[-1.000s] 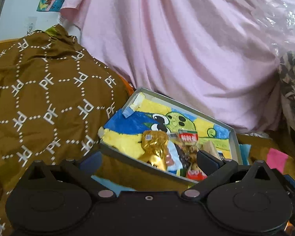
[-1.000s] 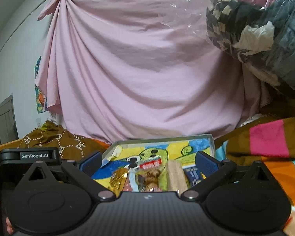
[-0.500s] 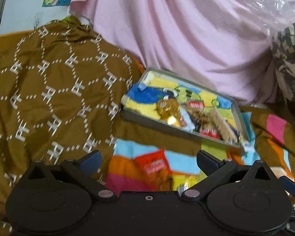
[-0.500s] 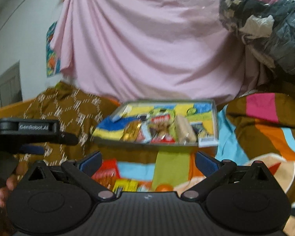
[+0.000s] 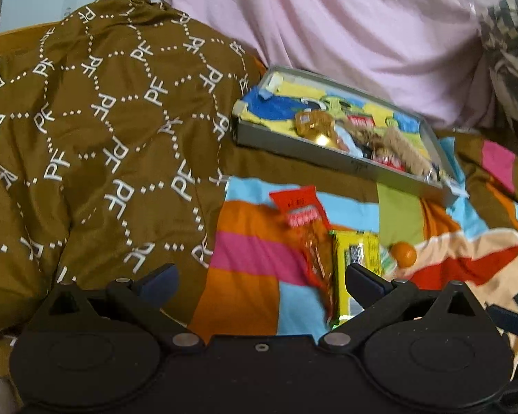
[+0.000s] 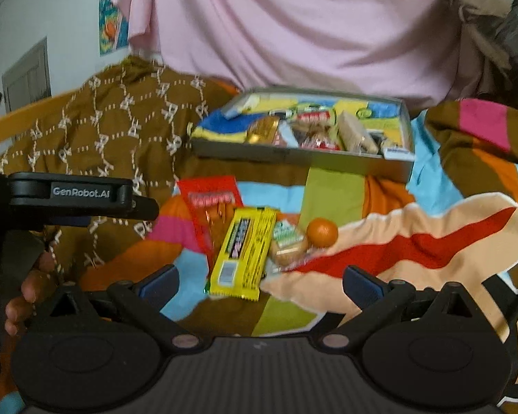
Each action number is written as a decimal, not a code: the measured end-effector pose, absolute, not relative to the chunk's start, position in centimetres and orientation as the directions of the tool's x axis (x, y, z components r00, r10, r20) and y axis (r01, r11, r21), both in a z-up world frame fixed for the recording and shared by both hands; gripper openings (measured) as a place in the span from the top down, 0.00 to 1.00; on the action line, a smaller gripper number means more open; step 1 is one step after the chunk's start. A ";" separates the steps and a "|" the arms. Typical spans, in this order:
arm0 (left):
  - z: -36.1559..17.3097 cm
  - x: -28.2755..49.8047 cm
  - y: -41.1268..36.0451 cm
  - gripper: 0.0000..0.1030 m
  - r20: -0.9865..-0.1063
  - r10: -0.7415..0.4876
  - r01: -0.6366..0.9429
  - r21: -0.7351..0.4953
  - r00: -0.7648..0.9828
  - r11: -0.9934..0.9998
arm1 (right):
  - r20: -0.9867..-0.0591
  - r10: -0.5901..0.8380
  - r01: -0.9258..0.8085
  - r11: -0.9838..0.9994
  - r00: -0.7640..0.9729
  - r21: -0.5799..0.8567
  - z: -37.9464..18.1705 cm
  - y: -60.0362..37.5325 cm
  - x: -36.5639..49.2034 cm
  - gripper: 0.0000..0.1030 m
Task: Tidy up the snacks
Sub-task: 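Move both tools back over the remaining snack pile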
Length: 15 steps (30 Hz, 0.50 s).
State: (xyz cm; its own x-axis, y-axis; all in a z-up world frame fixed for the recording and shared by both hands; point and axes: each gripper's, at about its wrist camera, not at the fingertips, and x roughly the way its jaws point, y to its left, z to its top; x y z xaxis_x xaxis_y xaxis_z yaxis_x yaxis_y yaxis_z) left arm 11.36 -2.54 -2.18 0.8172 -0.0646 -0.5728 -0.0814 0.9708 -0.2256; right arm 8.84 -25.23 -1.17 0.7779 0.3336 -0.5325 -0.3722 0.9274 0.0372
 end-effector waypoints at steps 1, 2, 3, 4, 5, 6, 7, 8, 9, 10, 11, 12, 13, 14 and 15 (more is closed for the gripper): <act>-2.4 11.3 -2.5 0.01 -0.578 -0.068 -0.078 -0.223 0.813 0.972 | -0.540 0.332 -0.373 0.927 0.773 0.036 -1.3 -25.2 8.9 0.00; -2.6 11.3 -2.5 0.01 -0.584 -0.071 -0.074 -0.222 0.808 0.972 | -0.549 0.331 -0.374 0.927 0.768 0.035 -1.4 -25.1 9.0 0.00; -2.8 11.2 -2.4 0.01 -0.589 -0.074 -0.071 -0.220 0.804 0.973 | -0.557 0.329 -0.374 0.927 0.763 0.035 -1.6 -25.1 9.1 0.00; -3.0 11.2 -2.3 0.01 -0.593 -0.077 -0.068 -0.217 0.801 0.974 | -0.565 0.326 -0.373 0.927 0.758 0.034 -1.7 -25.0 9.2 0.00; -3.2 11.1 -2.2 0.01 -0.597 -0.078 -0.064 -0.213 0.799 0.975 | -0.572 0.323 -0.373 0.927 0.754 0.033 -1.9 -24.9 9.3 0.00; -3.4 11.0 -2.1 0.01 -0.599 -0.080 -0.060 -0.209 0.797 0.976 | -0.580 0.321 -0.373 0.927 0.749 0.033 -2.1 -24.8 9.5 0.00; -3.6 11.0 -2.0 0.01 -0.603 -0.081 -0.055 -0.204 0.793 0.977 | -0.588 0.320 -0.373 0.927 0.743 0.032 -2.2 -24.7 9.6 0.00; -3.8 10.9 -2.0 0.01 -0.606 -0.084 -0.049 -0.199 0.791 0.979 | -0.597 0.317 -0.374 0.927 0.737 0.031 -2.4 -24.6 9.8 0.00; -3.9 10.9 -1.9 0.01 -0.607 -0.086 -0.043 -0.195 0.790 0.980 | -0.602 0.316 -0.375 0.927 0.733 0.030 -2.6 -24.5 9.8 0.00; -4.1 10.8 -1.8 0.01 -0.607 -0.089 -0.036 -0.190 0.790 0.981 | -0.608 0.314 -0.376 0.926 0.729 0.027 -2.8 -24.3 9.9 0.00; -4.2 10.9 -1.8 0.01 -0.606 -0.090 -0.031 -0.186 0.790 0.982 | -0.613 0.311 -0.377 0.926 0.726 0.024 -2.9 -24.2 10.1 0.00; -4.4 10.9 -1.7 0.01 -0.606 -0.092 -0.026 -0.182 0.791 0.983 | -0.617 0.308 -0.376 0.926 0.725 0.020 -3.1 -24.0 10.2 0.00; -4.5 11.0 -1.7 0.01 -0.605 -0.093 -0.022 -0.180 0.791 0.983 | -0.617 0.306 -0.377 0.926 0.725 0.017 -3.2 -23.9 10.3 0.00; -4.6 11.1 -1.6 0.01 -0.605 -0.095 -0.019 -0.178 0.791 0.984 | -0.619 0.301 -0.374 0.927 0.726 0.013 -3.3 -23.8 10.5 0.00; -4.7 11.2 -1.6 0.01 -0.606 -0.097 -0.016 -0.178 0.790 0.984 | -0.620 0.297 -0.372 0.928 0.727 0.008 -3.5 -23.7 10.6 0.00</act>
State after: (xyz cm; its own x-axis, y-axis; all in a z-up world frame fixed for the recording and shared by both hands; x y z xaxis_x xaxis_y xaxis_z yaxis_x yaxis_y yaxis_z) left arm 11.25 -1.57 -4.72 0.7899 -0.0966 -0.6056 -0.0162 0.9839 -0.1780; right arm 10.61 -23.69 -3.48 0.7267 0.2966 -0.6196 -0.3718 0.9283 0.0083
